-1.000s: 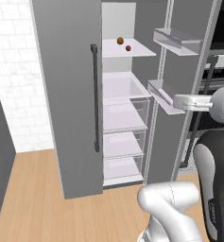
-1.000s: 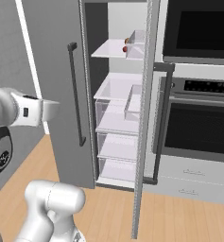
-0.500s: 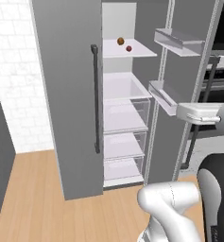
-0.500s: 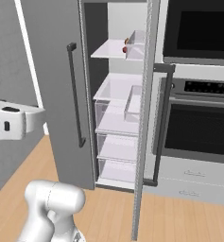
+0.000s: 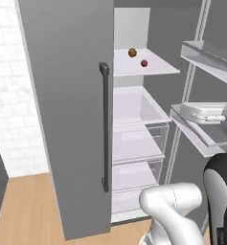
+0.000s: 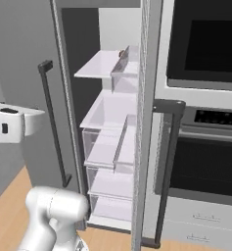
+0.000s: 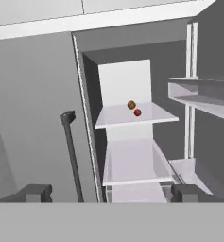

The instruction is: Take the strawberry from the fridge and place it on top of the pancake, located on the dining counter.

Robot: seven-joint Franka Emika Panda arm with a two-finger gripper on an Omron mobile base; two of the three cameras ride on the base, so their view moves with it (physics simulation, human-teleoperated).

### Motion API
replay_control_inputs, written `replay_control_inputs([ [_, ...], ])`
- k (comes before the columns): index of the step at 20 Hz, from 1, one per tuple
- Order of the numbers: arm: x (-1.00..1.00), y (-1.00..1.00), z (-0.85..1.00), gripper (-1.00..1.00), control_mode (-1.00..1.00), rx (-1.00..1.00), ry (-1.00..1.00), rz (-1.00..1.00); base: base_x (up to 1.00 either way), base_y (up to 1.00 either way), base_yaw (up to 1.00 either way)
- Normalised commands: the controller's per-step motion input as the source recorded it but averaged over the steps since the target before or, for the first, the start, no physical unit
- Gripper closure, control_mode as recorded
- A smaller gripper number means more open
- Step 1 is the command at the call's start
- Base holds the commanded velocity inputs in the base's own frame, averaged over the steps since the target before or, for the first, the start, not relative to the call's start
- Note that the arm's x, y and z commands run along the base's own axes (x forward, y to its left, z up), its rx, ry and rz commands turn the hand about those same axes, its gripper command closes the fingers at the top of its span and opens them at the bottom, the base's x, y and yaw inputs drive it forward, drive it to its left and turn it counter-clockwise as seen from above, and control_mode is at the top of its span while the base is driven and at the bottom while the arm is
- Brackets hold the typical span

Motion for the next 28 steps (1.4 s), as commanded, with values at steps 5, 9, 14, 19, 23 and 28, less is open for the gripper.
replay_control_inputs([
  [5,0.0,0.0,0.0,-1.0,1.0,0.0,0.0,0.0,1.0,-0.43,-0.13],
  [9,0.0,0.0,0.0,-1.0,1.0,0.0,0.0,0.0,1.0,-0.1,-0.15],
  [14,0.0,0.0,0.0,-1.0,1.0,0.0,0.0,0.0,1.0,0.02,-0.13],
  [19,0.0,0.0,0.0,-1.0,1.0,0.0,0.0,0.0,1.0,0.0,-0.15],
  [23,0.0,0.0,0.0,-1.0,1.0,0.0,0.0,0.0,0.84,0.0,-0.34],
  [28,0.0,0.0,0.0,-1.0,1.0,0.0,0.0,0.0,0.76,0.0,-0.32],
])
